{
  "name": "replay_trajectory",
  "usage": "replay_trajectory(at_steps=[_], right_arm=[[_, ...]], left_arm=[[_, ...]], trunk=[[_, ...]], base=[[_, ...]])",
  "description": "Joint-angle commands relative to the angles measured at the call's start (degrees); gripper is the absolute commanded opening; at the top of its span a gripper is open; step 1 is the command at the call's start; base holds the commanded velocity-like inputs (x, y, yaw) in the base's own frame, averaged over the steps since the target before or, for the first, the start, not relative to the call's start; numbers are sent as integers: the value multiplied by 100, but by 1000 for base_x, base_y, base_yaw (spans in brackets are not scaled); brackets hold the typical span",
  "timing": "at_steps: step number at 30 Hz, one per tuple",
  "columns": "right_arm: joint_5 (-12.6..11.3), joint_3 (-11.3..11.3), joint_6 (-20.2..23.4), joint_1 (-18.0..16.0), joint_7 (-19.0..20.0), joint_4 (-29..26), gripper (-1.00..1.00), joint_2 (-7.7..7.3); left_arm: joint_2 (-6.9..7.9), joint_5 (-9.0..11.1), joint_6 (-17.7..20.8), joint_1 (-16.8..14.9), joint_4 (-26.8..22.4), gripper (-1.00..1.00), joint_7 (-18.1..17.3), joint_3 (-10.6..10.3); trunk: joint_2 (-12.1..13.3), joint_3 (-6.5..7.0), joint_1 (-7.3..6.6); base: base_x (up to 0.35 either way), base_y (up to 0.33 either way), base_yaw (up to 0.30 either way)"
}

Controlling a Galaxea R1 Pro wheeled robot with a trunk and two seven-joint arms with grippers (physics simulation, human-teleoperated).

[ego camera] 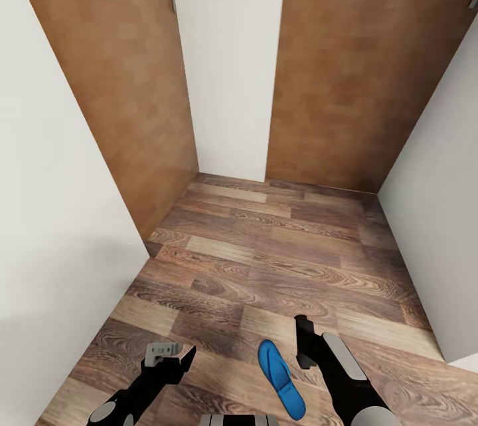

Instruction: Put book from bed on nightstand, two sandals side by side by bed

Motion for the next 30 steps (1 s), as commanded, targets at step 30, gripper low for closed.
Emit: replay_trajectory(at_steps=[30], right_arm=[[-1174, -46, -1756, -9, -210, -22, 100, 12]], left_arm=[[-6, 60, 57, -4, -14, 100, -36, 17]], trunk=[[-2, -5, -1]], base=[[0, 0, 0]])
